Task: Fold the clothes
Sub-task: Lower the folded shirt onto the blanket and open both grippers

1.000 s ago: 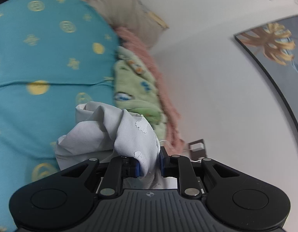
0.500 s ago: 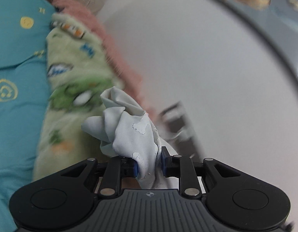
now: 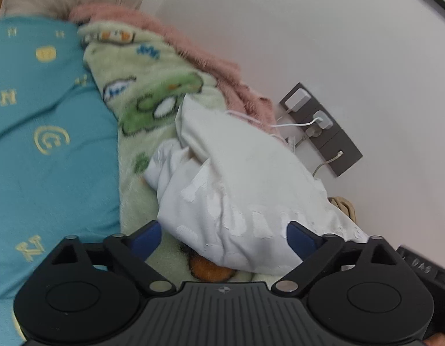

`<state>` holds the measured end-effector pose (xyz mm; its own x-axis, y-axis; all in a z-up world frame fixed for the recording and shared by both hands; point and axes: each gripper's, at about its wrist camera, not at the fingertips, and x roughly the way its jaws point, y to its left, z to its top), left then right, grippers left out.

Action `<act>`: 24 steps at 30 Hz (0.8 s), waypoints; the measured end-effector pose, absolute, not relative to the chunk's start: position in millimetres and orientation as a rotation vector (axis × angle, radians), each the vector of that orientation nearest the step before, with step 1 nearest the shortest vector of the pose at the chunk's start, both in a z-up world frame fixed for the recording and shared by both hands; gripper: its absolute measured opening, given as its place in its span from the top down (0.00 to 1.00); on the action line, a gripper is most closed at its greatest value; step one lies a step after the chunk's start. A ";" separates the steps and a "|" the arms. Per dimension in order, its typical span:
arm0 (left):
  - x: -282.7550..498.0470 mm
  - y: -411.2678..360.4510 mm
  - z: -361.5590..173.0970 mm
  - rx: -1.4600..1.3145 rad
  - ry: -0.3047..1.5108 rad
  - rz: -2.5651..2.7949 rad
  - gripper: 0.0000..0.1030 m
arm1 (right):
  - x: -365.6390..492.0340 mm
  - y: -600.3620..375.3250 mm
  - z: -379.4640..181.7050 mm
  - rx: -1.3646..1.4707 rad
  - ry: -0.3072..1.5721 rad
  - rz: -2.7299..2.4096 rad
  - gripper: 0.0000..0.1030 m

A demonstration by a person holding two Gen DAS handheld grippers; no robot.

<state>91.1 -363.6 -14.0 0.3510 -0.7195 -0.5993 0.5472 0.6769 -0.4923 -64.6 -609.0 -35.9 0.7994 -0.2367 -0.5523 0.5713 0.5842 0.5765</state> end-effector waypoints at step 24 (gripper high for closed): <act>-187.3 -245.3 139.7 0.066 0.292 -0.726 0.00 | -251.3 -432.1 96.5 0.332 0.260 -0.362 0.13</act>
<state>-187.3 -245.3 139.7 0.7093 -0.6444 -0.2856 0.6628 0.7477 -0.0409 -251.3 -432.1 96.5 0.9031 -0.3019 -0.3054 0.3859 0.8825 0.2689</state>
